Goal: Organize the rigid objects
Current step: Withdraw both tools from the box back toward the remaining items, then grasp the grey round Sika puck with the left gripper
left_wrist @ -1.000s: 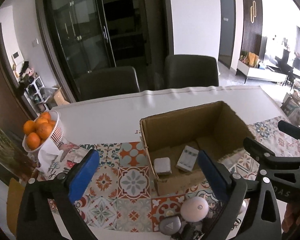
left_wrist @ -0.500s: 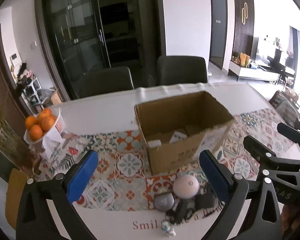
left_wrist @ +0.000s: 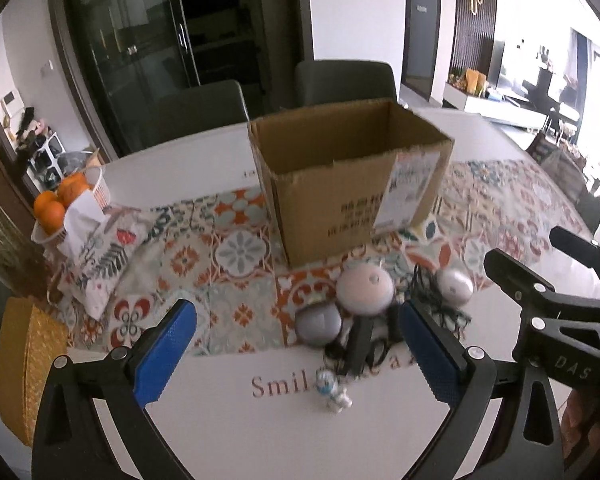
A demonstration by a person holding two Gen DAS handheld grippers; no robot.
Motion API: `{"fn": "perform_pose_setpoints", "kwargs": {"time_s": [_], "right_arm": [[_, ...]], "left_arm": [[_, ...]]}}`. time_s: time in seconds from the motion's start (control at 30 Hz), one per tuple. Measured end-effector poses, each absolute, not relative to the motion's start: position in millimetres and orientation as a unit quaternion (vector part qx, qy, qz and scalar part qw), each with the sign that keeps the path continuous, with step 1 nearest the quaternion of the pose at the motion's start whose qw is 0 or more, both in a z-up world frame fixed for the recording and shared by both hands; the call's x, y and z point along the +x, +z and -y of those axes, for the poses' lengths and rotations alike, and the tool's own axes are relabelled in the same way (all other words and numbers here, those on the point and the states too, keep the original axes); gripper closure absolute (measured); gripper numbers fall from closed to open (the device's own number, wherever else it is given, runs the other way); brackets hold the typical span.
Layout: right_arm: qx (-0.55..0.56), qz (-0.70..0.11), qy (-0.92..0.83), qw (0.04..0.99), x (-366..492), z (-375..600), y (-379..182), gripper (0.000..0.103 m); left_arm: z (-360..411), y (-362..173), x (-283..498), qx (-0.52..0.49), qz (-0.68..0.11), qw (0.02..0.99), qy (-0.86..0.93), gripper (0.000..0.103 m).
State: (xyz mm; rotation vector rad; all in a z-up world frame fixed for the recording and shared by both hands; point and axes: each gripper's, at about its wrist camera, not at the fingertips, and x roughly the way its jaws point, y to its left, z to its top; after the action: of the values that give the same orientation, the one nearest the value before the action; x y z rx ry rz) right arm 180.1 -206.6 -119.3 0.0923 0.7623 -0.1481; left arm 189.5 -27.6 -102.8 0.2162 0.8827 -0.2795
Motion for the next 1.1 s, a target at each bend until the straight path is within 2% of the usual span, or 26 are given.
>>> {"fn": "perform_pose_setpoints", "kwargs": {"time_s": [0.47, 0.53, 0.87, 0.93, 1.1], "right_arm": [[0.043, -0.411, -0.058, 0.909, 164, 185, -170, 0.007], [0.043, -0.418, -0.06, 0.905, 165, 183, -178, 0.007], [0.053, -0.439, -0.089, 0.893, 172, 174, -207, 0.007], [0.05, -0.433, -0.093, 0.895, 172, 171, -208, 0.007], [0.048, -0.43, -0.099, 0.896, 177, 166, -213, 0.007]], "left_arm": [[7, -150, 176, 0.105, -0.45, 0.877, -0.134, 0.001], [5, -159, 177, 0.105, -0.451, 0.875, -0.138, 0.007], [8, -188, 199, 0.136, -0.443, 0.867, -0.184, 0.015], [10, -191, 202, 0.146, -0.438, 0.865, -0.196, 0.02], [18, -201, 212, 0.178, -0.425, 0.859, -0.221, 0.02]]}}
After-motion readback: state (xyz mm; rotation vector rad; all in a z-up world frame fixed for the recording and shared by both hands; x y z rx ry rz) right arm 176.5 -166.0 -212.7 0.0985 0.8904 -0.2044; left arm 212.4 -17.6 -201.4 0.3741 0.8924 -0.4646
